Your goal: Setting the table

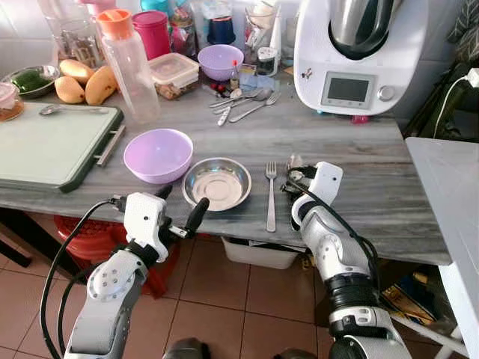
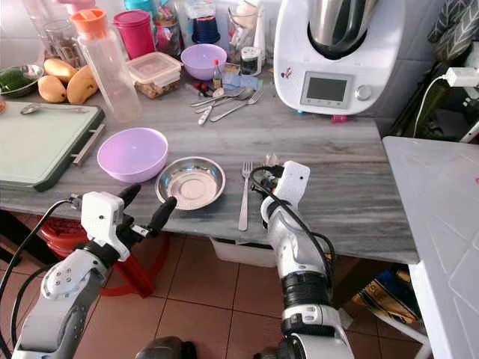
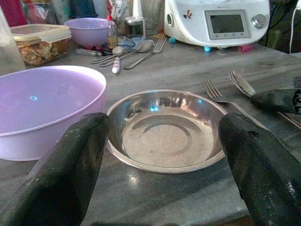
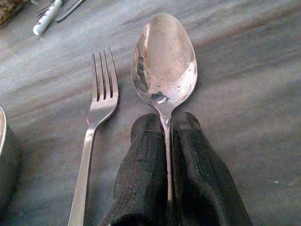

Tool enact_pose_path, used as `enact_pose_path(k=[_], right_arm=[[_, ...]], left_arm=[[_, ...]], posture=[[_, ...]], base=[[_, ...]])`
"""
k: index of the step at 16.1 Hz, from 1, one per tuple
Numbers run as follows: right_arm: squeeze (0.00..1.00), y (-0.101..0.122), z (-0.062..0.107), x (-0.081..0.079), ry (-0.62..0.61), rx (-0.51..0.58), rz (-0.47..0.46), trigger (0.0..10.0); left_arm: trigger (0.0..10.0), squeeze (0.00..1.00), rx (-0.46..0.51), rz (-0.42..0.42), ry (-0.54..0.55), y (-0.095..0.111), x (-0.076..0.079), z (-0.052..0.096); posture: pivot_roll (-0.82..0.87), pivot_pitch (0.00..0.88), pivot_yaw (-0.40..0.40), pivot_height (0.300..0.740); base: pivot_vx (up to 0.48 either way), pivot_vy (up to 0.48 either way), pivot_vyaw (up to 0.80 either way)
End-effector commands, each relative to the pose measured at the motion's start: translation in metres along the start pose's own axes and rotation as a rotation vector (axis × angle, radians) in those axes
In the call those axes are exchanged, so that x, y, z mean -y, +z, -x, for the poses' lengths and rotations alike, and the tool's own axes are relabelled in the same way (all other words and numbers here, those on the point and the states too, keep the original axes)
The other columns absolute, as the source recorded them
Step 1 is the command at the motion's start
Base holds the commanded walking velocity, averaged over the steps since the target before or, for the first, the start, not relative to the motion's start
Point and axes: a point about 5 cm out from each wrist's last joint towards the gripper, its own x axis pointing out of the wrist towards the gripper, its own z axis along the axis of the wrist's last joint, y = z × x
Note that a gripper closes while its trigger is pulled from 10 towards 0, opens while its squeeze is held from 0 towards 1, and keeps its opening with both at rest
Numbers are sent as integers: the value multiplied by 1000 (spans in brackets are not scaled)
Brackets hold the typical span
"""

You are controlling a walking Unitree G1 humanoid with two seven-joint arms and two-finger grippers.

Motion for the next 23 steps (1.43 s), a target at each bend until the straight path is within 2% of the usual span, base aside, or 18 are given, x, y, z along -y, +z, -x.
enact_pose_path(k=[1, 5, 13, 14, 15, 16, 23], right_arm=[[0, -4, -2, 0, -5, -21, -4, 10000], [0, -14, 0, 0, 3, -66, 37, 10000], [0, -21, 1, -2, 16, -89, 49, 10000], [945, -21, 1, -2, 15, -89, 50, 10000], [945, -21, 1, -2, 15, -89, 50, 10000], [1000, -22, 1, -2, 16, -89, 50, 10000], [1000, -15, 3, -3, 17, -75, 33, 10000]], left_arm=[[10000, 0, 6, -12, 0, 3, 2, -1], [10000, 0, 8, -10, 2, 3, 2, -2], [10000, 0, 11, -7, 6, 3, 3, -4], [10000, 0, 10, -7, 5, 3, 3, -4], [10000, 0, 10, -8, 5, 3, 3, -4], [10000, 0, 10, -7, 5, 3, 4, -4], [10000, 0, 12, -5, 5, 2, 4, -6]], posture=[[19, 17, 29, 740], [13, 15, 23, 740], [12, 12, 23, 740], [10, 13, 23, 740], [10, 13, 23, 740], [10, 13, 23, 740], [6, 10, 21, 740]], base=[[0, 0, 0], [0, 0, 0], [0, 0, 0], [0, 0, 0], [0, 0, 0], [0, 0, 0], [0, 0, 0]])
